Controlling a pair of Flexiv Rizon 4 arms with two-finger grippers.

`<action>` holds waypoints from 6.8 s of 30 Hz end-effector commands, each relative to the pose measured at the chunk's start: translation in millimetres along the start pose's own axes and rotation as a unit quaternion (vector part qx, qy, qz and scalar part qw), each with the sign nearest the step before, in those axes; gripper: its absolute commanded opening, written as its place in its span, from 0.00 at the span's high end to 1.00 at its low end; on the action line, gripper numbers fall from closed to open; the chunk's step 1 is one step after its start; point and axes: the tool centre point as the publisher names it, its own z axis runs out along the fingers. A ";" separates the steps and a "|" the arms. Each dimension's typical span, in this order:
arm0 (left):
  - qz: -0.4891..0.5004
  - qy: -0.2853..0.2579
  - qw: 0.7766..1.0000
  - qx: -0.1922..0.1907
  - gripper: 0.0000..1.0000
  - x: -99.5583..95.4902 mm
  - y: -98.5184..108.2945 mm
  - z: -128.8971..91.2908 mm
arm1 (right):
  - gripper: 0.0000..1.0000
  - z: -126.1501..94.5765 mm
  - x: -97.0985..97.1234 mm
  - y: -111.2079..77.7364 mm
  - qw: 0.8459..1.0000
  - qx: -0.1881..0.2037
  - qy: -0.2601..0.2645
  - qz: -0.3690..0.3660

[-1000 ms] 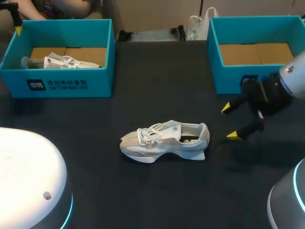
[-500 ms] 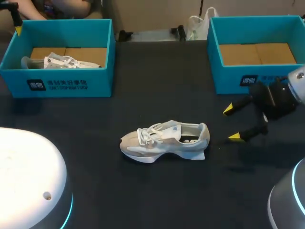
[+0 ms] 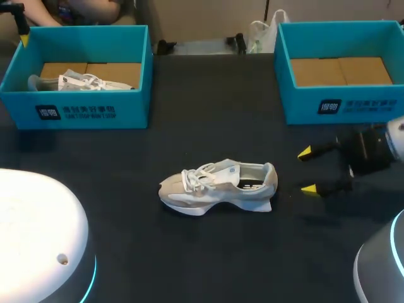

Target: Take the shoe out of the shoebox, open the shoe tongue, remove and reinsert the insole, then place the shoe into the shoebox

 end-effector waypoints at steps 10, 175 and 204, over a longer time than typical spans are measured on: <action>0.000 0.001 1.000 0.000 0.00 -0.1 -0.2 -0.7 | 0.00 21.4 -2.6 -32.0 0.998 -0.027 -0.038 0.035; -0.692 -0.060 0.719 0.023 0.00 -97.7 -98.2 -12.7 | 1.00 132.9 0.6 -1.6 0.997 -0.066 0.026 0.042; -0.965 -0.043 0.260 -0.016 0.00 -192.7 -179.0 -7.8 | 1.00 132.9 0.6 -1.6 0.997 -0.066 0.026 0.042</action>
